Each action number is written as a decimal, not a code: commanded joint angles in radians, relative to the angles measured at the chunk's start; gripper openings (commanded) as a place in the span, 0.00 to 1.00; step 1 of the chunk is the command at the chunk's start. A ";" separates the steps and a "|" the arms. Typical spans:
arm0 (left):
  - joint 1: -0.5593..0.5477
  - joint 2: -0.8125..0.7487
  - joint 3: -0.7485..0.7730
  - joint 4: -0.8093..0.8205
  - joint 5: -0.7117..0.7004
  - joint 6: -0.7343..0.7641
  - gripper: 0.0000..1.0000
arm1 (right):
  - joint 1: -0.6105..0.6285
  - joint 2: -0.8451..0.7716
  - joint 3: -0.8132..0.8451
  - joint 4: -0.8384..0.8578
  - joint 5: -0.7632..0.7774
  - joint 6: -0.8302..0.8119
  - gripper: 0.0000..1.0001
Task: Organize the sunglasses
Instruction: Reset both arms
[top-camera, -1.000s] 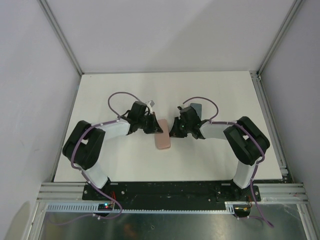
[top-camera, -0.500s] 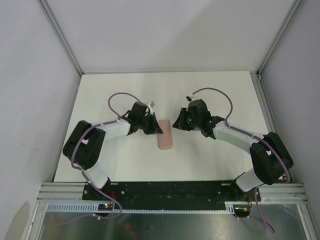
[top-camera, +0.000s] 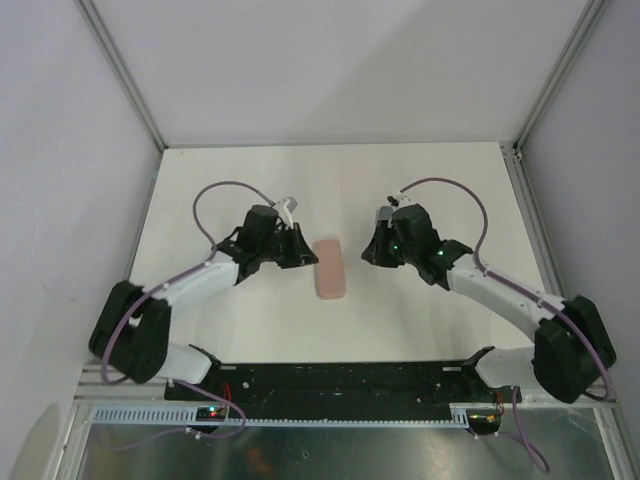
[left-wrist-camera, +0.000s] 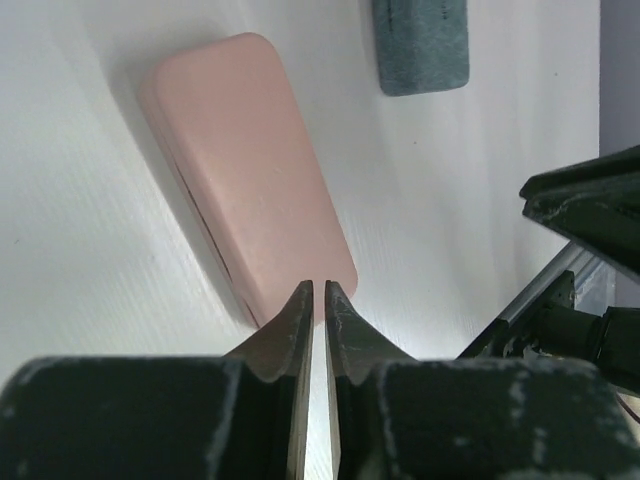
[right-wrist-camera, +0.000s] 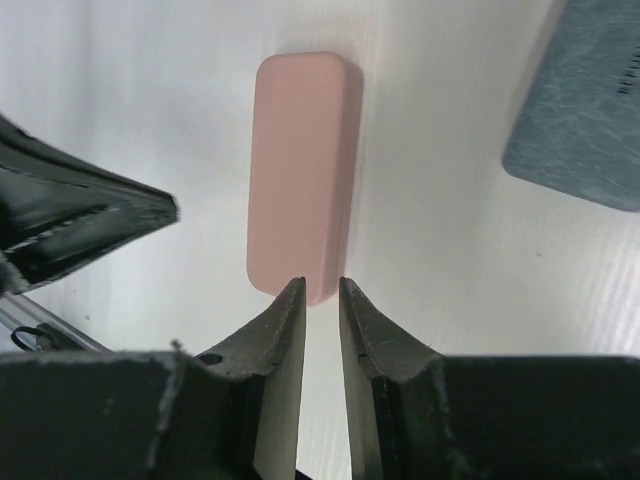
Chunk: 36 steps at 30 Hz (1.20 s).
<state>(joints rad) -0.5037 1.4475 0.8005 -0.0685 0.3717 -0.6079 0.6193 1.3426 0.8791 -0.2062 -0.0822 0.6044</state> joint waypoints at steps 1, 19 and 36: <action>-0.006 -0.206 -0.067 -0.018 -0.079 0.053 0.14 | -0.006 -0.163 -0.036 -0.080 0.124 -0.048 0.25; -0.004 -0.964 -0.180 -0.173 -0.305 0.129 0.98 | -0.020 -0.871 -0.071 -0.434 0.555 -0.031 0.99; -0.004 -1.300 -0.301 -0.213 -0.447 0.056 1.00 | -0.016 -1.073 -0.078 -0.534 0.625 -0.009 0.99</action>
<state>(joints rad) -0.5041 0.1604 0.4854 -0.2863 -0.0284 -0.5343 0.6018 0.2802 0.8005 -0.7361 0.5087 0.5762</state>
